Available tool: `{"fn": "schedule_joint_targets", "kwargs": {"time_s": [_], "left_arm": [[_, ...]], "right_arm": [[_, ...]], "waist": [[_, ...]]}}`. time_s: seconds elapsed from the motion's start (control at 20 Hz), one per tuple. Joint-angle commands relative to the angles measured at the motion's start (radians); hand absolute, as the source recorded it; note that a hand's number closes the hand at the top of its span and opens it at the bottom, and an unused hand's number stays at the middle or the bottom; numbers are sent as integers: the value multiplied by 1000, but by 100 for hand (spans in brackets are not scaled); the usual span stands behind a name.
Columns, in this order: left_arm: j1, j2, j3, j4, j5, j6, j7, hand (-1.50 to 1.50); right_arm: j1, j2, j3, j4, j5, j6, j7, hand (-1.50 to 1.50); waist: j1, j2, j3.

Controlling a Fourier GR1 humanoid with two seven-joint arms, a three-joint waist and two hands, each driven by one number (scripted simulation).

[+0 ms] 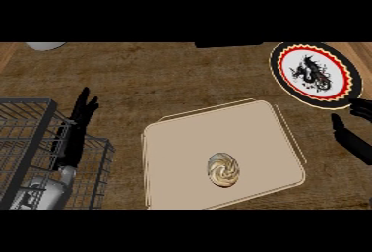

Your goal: Pick the cupcake from the tray and place it in the plate

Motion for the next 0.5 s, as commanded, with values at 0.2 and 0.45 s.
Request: {"fn": "schedule_joint_targets", "kwargs": {"time_s": [0.2, 0.45], "left_arm": [[106, -118, -23, 42, 168, -112, 106, 0], [108, -104, 2, 56, 167, -141, 93, 0]], "right_arm": [[170, 137, 52, -258, 131, -207, -18, -150], [315, 60, 142, -397, 249, -136, 159, -150]], "waist": [[14, 14, -7], [23, 17, -12]]}}
